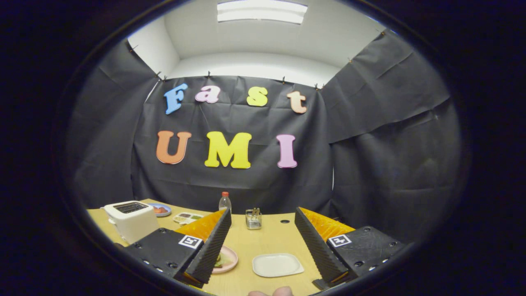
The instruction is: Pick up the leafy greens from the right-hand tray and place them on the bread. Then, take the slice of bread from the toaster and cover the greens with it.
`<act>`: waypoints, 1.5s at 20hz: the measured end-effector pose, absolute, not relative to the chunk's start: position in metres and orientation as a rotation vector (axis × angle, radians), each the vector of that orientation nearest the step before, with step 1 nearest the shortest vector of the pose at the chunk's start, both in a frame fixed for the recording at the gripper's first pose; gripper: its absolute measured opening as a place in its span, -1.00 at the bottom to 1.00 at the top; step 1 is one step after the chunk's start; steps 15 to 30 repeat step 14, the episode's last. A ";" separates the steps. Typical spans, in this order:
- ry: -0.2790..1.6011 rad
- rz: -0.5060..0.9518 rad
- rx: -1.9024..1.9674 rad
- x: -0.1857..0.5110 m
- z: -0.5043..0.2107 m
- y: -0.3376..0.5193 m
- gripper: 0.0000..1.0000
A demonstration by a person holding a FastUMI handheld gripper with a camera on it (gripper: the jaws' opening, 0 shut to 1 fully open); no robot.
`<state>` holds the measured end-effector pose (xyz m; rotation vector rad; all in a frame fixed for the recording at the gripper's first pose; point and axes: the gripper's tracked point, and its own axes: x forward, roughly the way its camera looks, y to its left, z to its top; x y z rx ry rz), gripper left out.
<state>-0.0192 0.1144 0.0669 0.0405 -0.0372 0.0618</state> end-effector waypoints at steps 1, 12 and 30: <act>-0.039 0.064 0.042 -0.021 0.068 0.116 0.90; -0.037 0.099 0.040 -0.023 0.067 0.134 0.89; -0.036 0.099 0.043 -0.024 0.067 0.134 0.89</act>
